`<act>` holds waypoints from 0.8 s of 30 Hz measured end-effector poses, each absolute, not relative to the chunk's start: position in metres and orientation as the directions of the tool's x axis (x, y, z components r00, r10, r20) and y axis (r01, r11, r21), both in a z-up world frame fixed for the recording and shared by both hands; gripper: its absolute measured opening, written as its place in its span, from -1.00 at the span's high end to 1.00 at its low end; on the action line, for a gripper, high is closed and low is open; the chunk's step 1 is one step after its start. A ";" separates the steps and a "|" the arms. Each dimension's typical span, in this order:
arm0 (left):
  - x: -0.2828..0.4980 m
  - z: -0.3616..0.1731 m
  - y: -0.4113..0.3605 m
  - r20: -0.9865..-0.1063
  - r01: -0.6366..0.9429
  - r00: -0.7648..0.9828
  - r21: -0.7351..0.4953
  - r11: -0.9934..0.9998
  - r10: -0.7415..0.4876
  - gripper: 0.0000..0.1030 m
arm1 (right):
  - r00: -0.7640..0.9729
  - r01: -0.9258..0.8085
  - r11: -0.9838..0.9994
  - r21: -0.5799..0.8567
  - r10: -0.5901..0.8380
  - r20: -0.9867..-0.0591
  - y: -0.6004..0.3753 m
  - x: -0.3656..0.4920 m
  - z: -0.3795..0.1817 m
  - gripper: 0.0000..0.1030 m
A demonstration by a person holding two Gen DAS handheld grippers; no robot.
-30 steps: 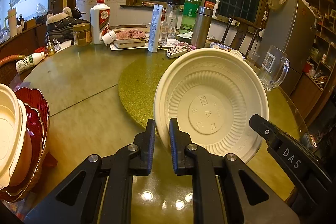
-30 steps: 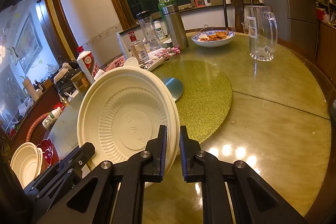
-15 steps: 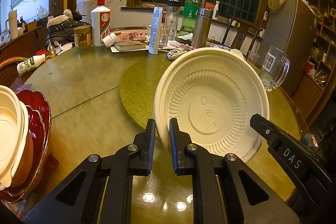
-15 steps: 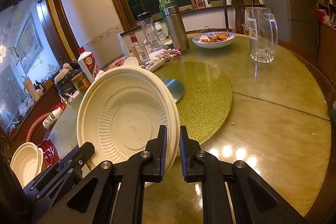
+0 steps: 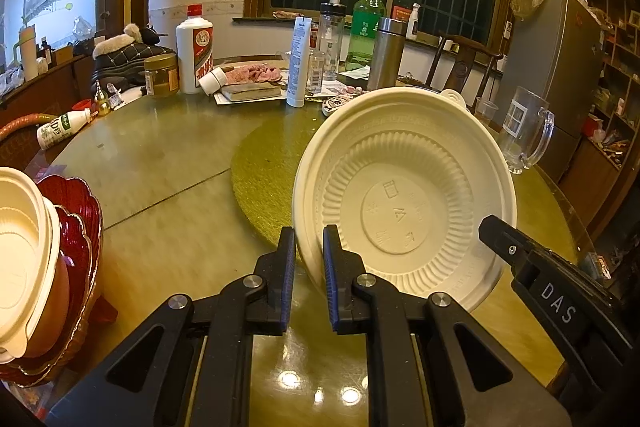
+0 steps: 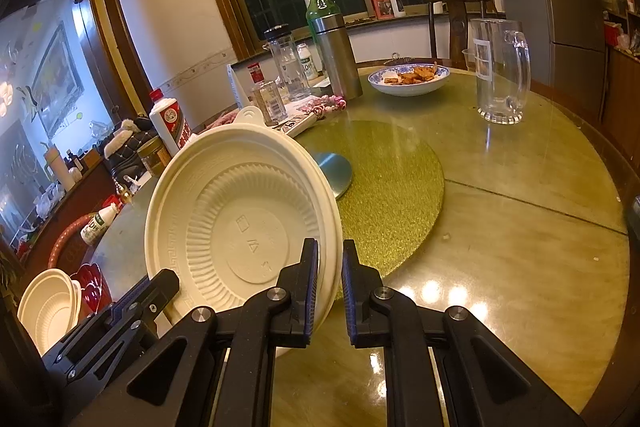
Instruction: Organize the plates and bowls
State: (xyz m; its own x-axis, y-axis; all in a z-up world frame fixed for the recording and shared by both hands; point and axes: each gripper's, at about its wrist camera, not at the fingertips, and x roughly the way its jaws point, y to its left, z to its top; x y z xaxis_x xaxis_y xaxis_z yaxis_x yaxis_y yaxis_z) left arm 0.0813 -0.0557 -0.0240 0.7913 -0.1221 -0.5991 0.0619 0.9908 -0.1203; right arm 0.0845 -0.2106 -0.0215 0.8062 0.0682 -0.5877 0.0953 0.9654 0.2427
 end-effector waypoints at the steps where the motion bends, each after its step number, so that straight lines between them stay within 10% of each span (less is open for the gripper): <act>1: 0.081 -0.024 -0.056 -0.598 0.060 0.792 -0.117 0.991 -0.119 0.77 | 0.808 0.095 0.966 0.239 0.065 -0.585 -0.210 0.084 -0.021 0.78; 24: 0.035 0.026 -0.014 -0.550 -0.013 0.835 -0.080 0.997 -0.033 0.77 | 0.820 0.029 0.989 0.148 0.061 -0.569 -0.154 0.049 0.030 0.76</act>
State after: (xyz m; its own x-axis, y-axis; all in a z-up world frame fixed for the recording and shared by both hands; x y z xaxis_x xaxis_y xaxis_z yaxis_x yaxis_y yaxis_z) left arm 0.0348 -0.0141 0.0255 0.8347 -0.0335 -0.5497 -0.0130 0.9967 -0.0803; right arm 0.0491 -0.1538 0.0302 0.8202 0.0611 -0.5688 0.0291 0.9885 0.1481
